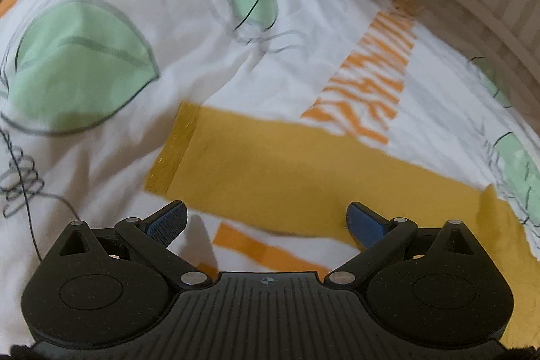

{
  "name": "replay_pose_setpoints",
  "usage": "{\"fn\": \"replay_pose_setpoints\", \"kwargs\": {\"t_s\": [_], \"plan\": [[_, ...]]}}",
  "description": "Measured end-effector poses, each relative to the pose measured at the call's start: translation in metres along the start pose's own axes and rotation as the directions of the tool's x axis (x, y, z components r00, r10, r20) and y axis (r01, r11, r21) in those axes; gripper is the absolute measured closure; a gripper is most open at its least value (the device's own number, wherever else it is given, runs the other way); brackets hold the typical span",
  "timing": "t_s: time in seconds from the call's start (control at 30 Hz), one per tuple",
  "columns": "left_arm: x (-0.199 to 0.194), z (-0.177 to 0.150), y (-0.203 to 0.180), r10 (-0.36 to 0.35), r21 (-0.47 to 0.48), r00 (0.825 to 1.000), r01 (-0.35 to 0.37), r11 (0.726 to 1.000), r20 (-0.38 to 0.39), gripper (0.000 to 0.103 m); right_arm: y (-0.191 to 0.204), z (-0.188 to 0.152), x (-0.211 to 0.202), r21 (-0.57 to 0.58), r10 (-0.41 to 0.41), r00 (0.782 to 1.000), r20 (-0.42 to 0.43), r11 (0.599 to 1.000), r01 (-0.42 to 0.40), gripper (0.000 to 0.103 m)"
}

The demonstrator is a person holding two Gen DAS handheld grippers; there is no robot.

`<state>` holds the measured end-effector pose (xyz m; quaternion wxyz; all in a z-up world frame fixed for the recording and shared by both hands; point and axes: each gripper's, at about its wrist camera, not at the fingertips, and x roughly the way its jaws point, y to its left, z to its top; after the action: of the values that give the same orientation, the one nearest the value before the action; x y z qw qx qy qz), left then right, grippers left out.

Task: Fold small clothes
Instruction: 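Move the left gripper to the sleeve cuff and close on it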

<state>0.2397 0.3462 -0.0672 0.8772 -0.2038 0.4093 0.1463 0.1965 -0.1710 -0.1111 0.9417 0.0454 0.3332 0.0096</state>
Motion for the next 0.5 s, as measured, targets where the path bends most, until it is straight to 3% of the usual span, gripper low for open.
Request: {"fn": "replay_pose_setpoints", "kwargs": {"t_s": [0.13,0.5], "plan": [[0.007,-0.004,0.015,-0.042,-0.058,0.999,0.042,0.997,0.001,0.001,0.006,-0.003,0.003,-0.039,-0.031,0.999,0.005,0.999,0.032,0.000],[0.033,0.017,0.023,-0.068,-0.120,0.996,0.074,0.990,0.050,0.001,-0.001,-0.008,0.009,-0.002,-0.005,1.000,0.029,1.000,0.005,0.000]]}}
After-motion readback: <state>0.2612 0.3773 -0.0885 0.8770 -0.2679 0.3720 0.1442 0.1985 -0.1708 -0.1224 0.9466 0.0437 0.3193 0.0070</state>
